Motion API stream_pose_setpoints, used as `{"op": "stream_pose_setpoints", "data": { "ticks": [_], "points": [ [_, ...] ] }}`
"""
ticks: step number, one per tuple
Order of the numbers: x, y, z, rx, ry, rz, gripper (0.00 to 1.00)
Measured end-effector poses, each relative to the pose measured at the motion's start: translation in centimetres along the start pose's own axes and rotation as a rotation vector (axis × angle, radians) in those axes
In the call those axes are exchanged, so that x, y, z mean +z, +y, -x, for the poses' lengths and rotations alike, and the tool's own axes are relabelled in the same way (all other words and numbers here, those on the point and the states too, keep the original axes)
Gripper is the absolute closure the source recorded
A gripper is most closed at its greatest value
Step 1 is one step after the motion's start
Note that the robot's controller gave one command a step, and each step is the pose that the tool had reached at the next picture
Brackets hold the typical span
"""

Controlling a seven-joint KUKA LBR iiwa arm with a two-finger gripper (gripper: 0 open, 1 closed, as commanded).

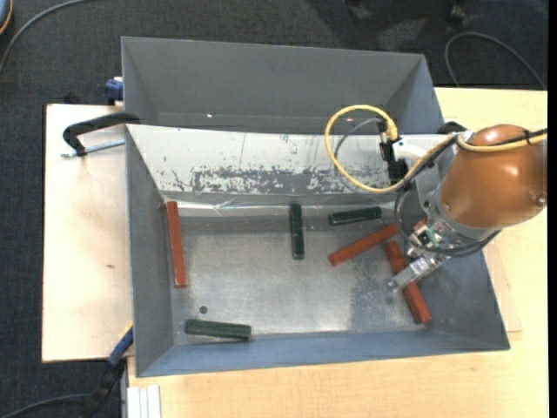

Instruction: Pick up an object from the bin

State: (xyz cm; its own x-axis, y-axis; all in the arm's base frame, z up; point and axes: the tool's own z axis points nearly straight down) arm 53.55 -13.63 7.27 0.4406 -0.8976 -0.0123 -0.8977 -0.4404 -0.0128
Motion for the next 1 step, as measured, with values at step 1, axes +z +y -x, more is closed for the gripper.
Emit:
{"op": "stream_pose_setpoints", "data": {
  "ticks": [1],
  "points": [
    [-17.77,-0.17,1.11,0.025,0.018,0.001,1.0]
  ]
}}
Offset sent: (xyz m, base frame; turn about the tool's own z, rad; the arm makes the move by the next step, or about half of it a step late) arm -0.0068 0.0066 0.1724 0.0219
